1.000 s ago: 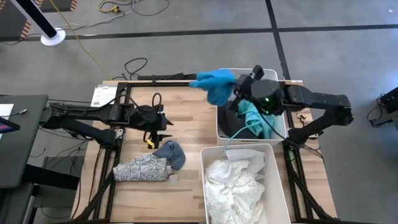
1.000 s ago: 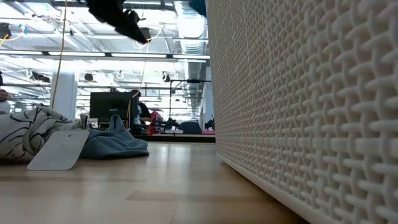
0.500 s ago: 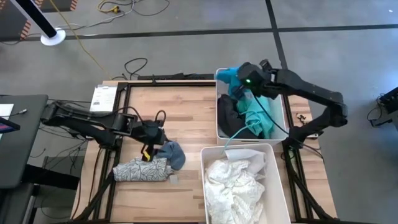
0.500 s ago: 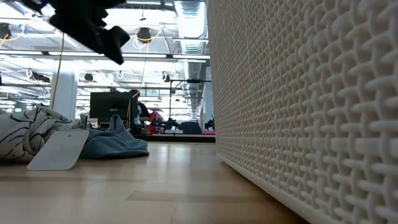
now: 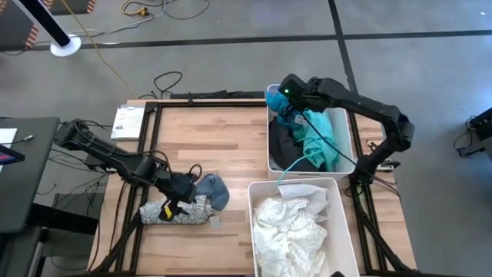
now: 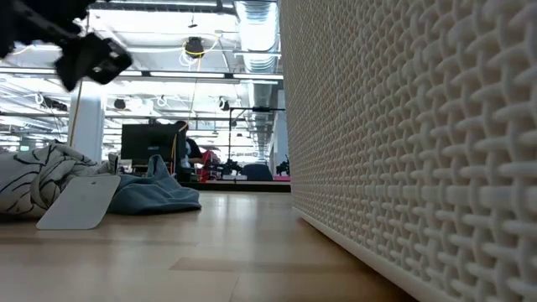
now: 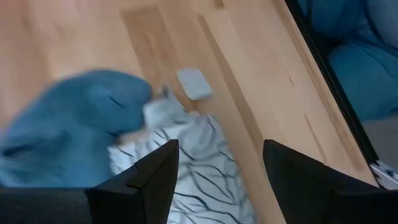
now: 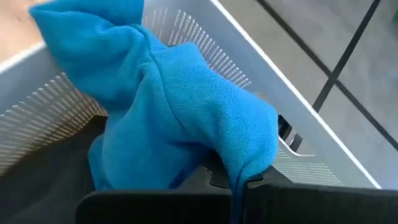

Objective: Sort clothes
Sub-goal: Put the blue short into the top white laundry bin, then put the white and black shirts into the bottom white laundry bin

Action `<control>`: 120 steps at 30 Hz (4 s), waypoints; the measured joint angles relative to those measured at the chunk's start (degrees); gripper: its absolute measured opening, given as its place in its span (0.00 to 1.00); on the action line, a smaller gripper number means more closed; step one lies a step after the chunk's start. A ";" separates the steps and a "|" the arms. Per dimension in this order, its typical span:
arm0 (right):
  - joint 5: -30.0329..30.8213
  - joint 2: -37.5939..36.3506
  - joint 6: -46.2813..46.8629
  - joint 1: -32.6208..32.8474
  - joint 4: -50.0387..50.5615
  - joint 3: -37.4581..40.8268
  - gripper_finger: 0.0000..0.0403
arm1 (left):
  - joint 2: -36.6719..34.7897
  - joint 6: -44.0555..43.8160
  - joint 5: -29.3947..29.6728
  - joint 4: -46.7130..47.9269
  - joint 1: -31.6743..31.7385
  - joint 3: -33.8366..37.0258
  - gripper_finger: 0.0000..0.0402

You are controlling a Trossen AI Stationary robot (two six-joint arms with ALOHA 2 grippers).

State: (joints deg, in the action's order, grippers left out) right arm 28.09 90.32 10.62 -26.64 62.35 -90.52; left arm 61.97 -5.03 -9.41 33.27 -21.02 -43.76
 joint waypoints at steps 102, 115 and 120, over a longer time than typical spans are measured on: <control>-5.35 2.76 2.40 46.61 -12.99 -3.54 0.55 | -9.07 11.72 31.12 -13.74 -7.93 1.17 0.10; -4.36 5.28 -3.52 46.22 -26.29 -3.52 0.55 | -19.87 23.09 38.27 -25.14 -7.91 1.17 0.10; -4.12 6.29 -5.22 44.51 -31.23 -3.52 0.55 | -20.42 29.58 38.33 -32.93 -7.91 1.17 0.10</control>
State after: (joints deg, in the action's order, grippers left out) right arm 23.97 96.61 5.40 17.87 31.12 -94.04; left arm 41.55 24.55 28.92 0.34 -28.93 -42.59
